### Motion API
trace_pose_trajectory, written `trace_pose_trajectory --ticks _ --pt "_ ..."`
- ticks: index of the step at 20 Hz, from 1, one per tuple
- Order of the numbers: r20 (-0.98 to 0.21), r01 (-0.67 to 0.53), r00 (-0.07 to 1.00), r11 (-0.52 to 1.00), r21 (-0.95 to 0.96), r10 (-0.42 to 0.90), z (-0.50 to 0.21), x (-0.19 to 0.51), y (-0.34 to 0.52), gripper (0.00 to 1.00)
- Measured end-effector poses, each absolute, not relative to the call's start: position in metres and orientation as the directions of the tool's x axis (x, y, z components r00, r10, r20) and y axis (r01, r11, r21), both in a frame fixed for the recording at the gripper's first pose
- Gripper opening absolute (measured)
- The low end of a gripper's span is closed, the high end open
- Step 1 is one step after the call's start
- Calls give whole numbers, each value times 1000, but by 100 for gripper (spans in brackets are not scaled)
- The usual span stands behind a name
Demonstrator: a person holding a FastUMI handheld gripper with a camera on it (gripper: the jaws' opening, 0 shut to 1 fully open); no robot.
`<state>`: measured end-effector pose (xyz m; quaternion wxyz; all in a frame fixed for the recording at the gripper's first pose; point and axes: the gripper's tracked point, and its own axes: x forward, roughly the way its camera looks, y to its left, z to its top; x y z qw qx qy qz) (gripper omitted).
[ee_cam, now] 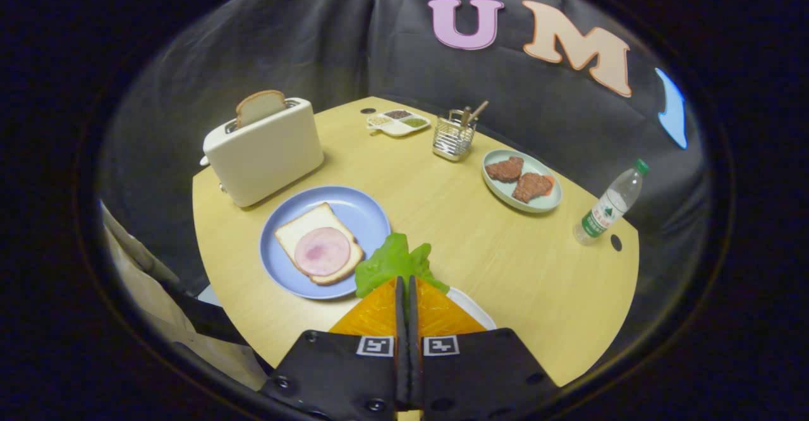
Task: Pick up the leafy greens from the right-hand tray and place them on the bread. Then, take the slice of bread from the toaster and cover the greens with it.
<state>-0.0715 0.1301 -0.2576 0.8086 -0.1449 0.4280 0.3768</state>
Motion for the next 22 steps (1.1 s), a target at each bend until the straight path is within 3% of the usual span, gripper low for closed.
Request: trace_pose_trajectory --ticks 22 --pt "-768 -843 227 516 152 599 -268 -111 275 4"
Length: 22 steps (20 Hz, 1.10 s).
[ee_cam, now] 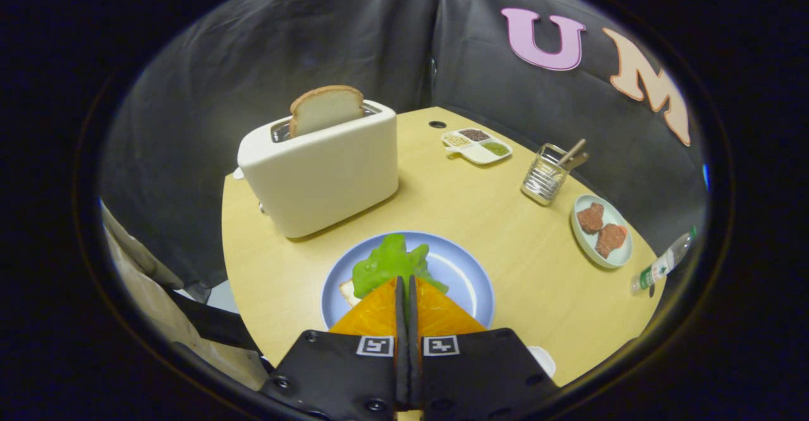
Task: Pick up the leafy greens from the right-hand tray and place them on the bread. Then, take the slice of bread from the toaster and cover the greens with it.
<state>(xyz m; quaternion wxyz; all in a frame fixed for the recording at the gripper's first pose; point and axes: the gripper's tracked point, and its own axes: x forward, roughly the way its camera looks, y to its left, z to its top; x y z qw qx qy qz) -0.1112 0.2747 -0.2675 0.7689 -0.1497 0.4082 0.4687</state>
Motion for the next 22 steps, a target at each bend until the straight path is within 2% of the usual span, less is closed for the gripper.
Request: trace_pose_trajectory --ticks 5,7,10,11,18,22 --pt "-794 -856 205 499 138 572 -289 -121 277 4" --pt "-814 -855 193 500 135 548 -296 -127 273 8" --pt "-828 -860 206 500 101 522 -304 -125 271 31" --pt "-829 -857 212 507 97 517 -304 -126 271 33" --pt "-806 -842 212 521 136 553 -284 -130 294 69" --pt "-766 -833 250 535 142 592 -250 -122 322 89"
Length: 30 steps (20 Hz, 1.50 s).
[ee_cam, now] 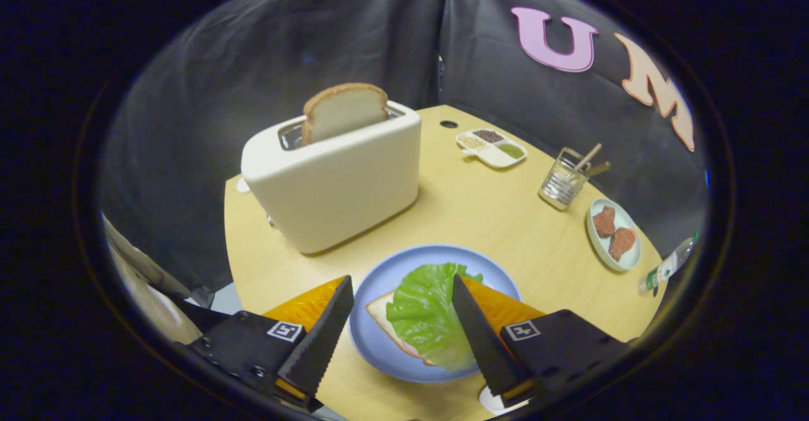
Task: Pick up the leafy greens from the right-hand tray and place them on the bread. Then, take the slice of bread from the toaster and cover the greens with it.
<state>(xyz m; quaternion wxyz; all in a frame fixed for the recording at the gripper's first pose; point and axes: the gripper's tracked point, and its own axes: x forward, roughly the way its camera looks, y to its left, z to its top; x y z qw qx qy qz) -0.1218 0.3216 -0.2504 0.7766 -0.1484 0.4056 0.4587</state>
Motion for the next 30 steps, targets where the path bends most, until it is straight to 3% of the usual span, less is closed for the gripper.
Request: trace_pose_trajectory --ticks 2,14,23,30 --pt "-753 -827 264 543 145 603 -238 -116 334 100" --pt "-655 -808 280 541 234 702 -151 -95 436 99" --pt "-702 -783 275 576 233 657 -166 -80 486 99" --pt "-757 -760 247 606 236 605 -184 -83 499 76"
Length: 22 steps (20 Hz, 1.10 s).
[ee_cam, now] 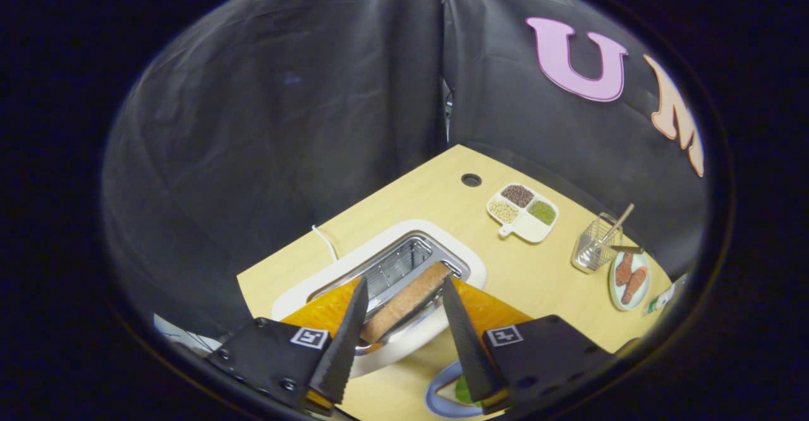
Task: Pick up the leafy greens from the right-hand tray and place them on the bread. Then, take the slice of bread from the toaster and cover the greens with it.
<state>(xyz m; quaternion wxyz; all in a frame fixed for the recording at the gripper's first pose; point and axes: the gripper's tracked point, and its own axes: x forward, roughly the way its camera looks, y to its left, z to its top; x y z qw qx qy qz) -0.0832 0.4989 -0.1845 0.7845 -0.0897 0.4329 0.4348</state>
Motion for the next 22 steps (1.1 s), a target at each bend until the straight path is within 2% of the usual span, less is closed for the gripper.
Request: trace_pose_trajectory --ticks 4,9,18,22 --pt "-777 -738 237 628 246 583 -188 -80 495 44" --pt "-744 -693 226 641 331 628 -171 -79 491 5" --pt "-635 -640 268 626 445 725 -115 -55 447 4" --pt "-634 -655 302 639 404 711 -105 -49 417 4"
